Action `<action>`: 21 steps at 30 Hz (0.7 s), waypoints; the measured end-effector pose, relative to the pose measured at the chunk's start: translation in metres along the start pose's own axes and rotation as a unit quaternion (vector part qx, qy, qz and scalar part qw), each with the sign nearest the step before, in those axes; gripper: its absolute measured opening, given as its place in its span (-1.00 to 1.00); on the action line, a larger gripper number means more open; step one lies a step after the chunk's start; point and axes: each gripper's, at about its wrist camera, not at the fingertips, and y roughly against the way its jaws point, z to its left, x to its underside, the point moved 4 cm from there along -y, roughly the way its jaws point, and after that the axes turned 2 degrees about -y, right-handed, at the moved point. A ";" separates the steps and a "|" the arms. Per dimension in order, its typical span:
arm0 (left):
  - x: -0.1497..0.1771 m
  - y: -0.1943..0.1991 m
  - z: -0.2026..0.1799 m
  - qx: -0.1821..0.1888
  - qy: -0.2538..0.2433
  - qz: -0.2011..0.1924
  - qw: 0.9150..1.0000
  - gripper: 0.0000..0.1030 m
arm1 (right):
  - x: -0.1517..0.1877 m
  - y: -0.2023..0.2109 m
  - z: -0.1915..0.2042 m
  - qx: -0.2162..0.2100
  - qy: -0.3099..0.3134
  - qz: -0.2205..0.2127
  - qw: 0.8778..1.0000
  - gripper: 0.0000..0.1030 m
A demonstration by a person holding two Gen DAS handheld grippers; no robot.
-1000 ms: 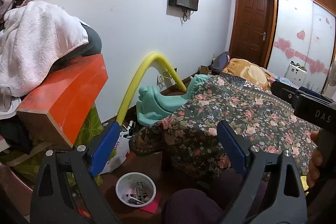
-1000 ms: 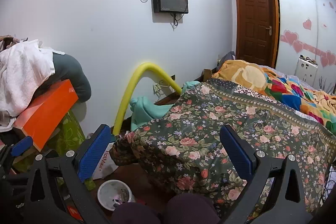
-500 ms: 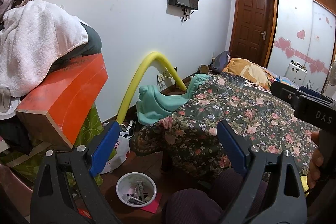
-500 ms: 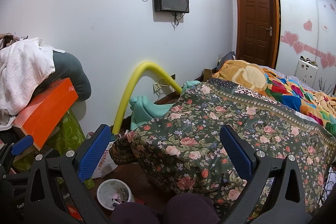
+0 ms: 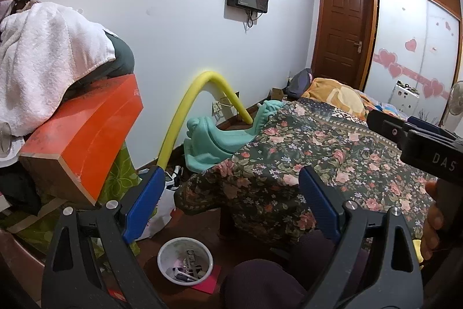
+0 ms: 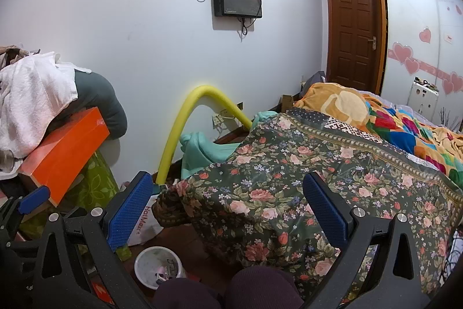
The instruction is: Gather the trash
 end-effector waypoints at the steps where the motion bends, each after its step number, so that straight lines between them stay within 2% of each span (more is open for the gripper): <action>1: 0.000 0.000 0.000 0.001 0.000 0.000 1.000 0.82 | 0.000 0.000 0.000 0.000 0.000 0.000 1.000 1.00; 21: -0.003 0.004 0.003 0.000 0.005 -0.008 1.000 0.82 | -0.001 0.003 0.003 0.002 -0.001 -0.003 1.000 1.00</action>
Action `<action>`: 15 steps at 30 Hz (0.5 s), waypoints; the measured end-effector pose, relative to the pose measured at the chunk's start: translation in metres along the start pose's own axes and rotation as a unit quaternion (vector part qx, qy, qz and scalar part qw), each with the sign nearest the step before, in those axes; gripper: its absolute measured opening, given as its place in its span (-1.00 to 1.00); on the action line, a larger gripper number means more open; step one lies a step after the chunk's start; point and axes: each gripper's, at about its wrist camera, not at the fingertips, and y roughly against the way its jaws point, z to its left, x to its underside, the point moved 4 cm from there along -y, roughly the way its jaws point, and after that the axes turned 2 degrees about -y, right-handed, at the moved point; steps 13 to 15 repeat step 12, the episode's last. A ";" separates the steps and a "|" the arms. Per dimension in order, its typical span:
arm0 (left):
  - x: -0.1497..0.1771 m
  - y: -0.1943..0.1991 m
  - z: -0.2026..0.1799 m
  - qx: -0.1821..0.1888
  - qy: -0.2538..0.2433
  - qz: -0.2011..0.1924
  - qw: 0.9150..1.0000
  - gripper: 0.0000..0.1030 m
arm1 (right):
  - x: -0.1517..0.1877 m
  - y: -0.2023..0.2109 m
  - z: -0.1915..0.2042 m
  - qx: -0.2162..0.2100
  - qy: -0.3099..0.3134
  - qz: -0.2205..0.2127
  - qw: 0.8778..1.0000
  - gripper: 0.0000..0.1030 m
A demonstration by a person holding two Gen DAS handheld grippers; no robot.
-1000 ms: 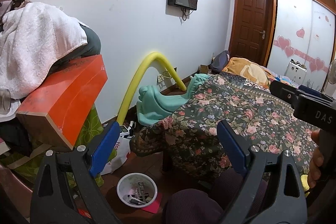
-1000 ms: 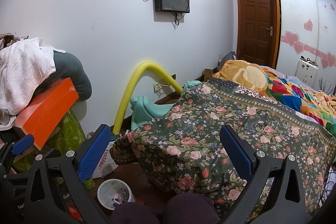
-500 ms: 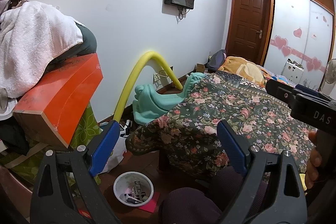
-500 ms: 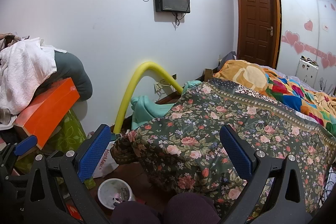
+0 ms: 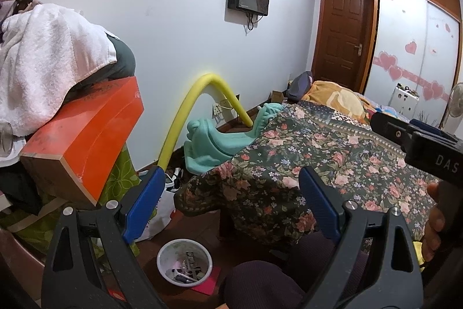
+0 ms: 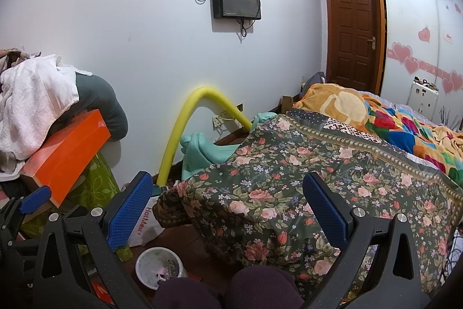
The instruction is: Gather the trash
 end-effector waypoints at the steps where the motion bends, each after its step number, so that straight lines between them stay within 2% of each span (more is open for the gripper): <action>1: 0.000 0.001 0.000 0.000 0.000 -0.002 1.000 0.82 | 0.000 0.001 0.001 0.000 -0.001 0.000 1.000 1.00; 15: -0.002 0.002 -0.003 -0.002 -0.009 0.000 1.000 0.82 | -0.001 0.000 0.000 0.000 -0.012 0.003 1.000 1.00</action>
